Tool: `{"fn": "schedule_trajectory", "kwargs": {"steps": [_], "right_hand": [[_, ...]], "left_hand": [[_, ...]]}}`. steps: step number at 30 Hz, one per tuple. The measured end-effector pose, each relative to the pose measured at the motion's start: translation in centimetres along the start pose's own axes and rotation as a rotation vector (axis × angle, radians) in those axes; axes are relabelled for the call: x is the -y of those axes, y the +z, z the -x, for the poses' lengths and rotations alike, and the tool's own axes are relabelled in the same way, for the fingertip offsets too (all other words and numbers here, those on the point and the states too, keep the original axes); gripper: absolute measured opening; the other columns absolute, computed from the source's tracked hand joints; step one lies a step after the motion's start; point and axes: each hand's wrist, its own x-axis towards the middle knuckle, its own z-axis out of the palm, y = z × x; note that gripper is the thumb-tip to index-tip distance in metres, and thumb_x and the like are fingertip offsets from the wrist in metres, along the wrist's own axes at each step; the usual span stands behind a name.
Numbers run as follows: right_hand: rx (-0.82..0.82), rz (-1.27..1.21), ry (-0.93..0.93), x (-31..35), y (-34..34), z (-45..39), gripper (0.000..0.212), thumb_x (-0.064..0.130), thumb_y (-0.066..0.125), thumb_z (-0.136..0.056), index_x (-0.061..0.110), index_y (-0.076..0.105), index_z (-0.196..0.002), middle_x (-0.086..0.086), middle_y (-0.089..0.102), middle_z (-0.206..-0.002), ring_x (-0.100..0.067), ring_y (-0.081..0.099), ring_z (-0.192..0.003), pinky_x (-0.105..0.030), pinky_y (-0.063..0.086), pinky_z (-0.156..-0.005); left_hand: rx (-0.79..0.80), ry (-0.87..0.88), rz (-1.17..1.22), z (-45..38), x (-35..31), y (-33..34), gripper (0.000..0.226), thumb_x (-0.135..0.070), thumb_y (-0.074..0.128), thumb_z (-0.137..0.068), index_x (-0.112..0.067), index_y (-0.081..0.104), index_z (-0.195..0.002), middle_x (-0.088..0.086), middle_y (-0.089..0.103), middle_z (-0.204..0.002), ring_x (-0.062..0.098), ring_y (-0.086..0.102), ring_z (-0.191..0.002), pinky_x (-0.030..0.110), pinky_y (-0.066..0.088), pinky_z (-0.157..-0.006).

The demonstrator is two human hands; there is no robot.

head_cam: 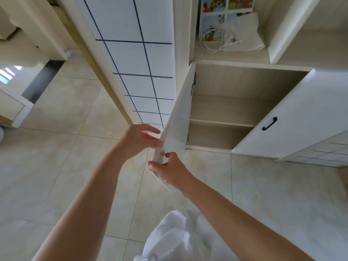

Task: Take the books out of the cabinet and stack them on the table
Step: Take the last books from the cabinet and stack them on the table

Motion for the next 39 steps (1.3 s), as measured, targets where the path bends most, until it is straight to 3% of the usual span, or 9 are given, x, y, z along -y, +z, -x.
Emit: {"fn": "schedule_trajectory", "kwargs": {"steps": [6,9,12,15,18,22,28,35,39], "right_hand": [[-0.004,0.057,0.009,-0.1,-2.7,0.8,0.088,0.048,0.069,-0.077,0.015,0.020,-0.142,-0.001,0.062,-0.124,-0.015,0.057,-0.102,-0.015,0.035,-0.060],[-0.002,0.097,0.023,-0.4,-4.5,1.6,0.088,0.047,0.071,-0.075,0.017,0.021,-0.141,-0.002,0.060,-0.126,-0.017,0.058,-0.106,-0.020,0.038,-0.067],[0.000,0.159,0.023,-0.9,-6.8,2.5,0.081,0.038,0.073,-0.075,0.020,0.027,-0.139,0.002,0.059,-0.124,-0.014,0.057,-0.098,-0.020,0.040,-0.067],[0.016,0.179,0.062,-1.8,-10.1,3.2,0.075,0.034,0.076,-0.071,0.026,0.036,-0.135,0.009,0.060,-0.115,-0.013,0.059,-0.098,-0.023,0.043,-0.073],[0.052,0.171,0.105,-3.1,-14.1,4.2,0.066,0.029,0.078,-0.073,0.030,0.043,-0.129,0.010,0.062,-0.120,-0.011,0.059,-0.102,-0.019,0.040,-0.069],[0.092,0.160,0.106,-4.7,-20.1,5.2,0.060,0.023,0.076,-0.076,0.031,0.047,-0.128,0.009,0.062,-0.121,-0.008,0.058,-0.112,-0.027,0.047,-0.092],[0.127,0.280,0.037,-6.4,-29.7,5.8,0.049,0.024,0.062,-0.088,0.037,0.044,-0.132,0.018,0.059,-0.119,-0.003,0.058,-0.112,-0.034,0.043,-0.103],[-0.525,0.819,-0.434,-9.7,-35.5,4.5,0.068,-0.004,0.056,-0.075,0.026,0.042,-0.134,0.004,0.056,-0.125,-0.025,0.060,-0.099,-0.036,0.051,-0.076],[-0.682,0.989,-0.418,-10.7,-37.9,1.2,0.085,0.004,0.071,-0.070,0.012,0.033,-0.145,-0.014,0.041,-0.148,-0.040,0.044,-0.130,-0.047,0.049,-0.097]], "left_hand": [[0.068,0.055,-0.053,-0.7,-0.1,1.2,0.044,-0.020,0.088,-0.065,-0.021,0.068,-0.104,-0.001,0.077,-0.078,0.010,0.073,-0.075,0.032,0.052,-0.082],[0.113,0.131,-0.086,-1.6,0.0,3.1,0.083,-0.044,0.087,-0.053,-0.034,0.053,-0.128,-0.002,0.069,-0.115,0.012,0.070,-0.094,0.039,0.055,-0.090],[0.107,0.384,-0.282,-2.3,0.0,5.4,0.103,-0.058,0.077,-0.062,-0.043,0.024,-0.148,-0.009,0.032,-0.154,0.011,0.044,-0.133,0.036,0.045,-0.103],[0.033,0.611,-0.467,-3.2,-0.9,7.6,0.095,-0.055,0.069,-0.076,-0.035,0.017,-0.153,-0.013,0.012,-0.162,0.012,0.012,-0.149,0.038,0.022,-0.114],[0.016,0.741,-0.556,-4.5,-2.5,9.8,0.081,-0.062,0.056,-0.080,-0.025,0.034,-0.149,-0.006,0.020,-0.160,0.017,0.006,-0.151,0.042,0.019,-0.117],[0.024,0.841,-0.622,-6.7,-4.5,13.8,0.081,-0.075,0.041,-0.081,-0.020,0.048,-0.141,-0.005,0.032,-0.153,0.018,0.012,-0.150,0.042,0.016,-0.119],[-0.135,0.835,-0.551,-9.1,-8.2,20.4,0.073,-0.070,0.052,-0.081,-0.015,0.061,-0.129,0.000,0.054,-0.141,0.019,0.023,-0.148,0.051,0.014,-0.120],[-0.349,0.777,-0.585,-13.1,-12.8,27.1,0.063,-0.059,0.050,-0.089,-0.014,0.058,-0.132,0.002,0.058,-0.136,0.025,0.029,-0.145,0.050,0.018,-0.120],[-0.439,0.711,-0.731,-15.6,-14.9,29.4,0.058,-0.054,0.042,-0.095,-0.014,0.054,-0.136,0.003,0.054,-0.141,0.028,0.031,-0.144,0.053,0.021,-0.118]]}}
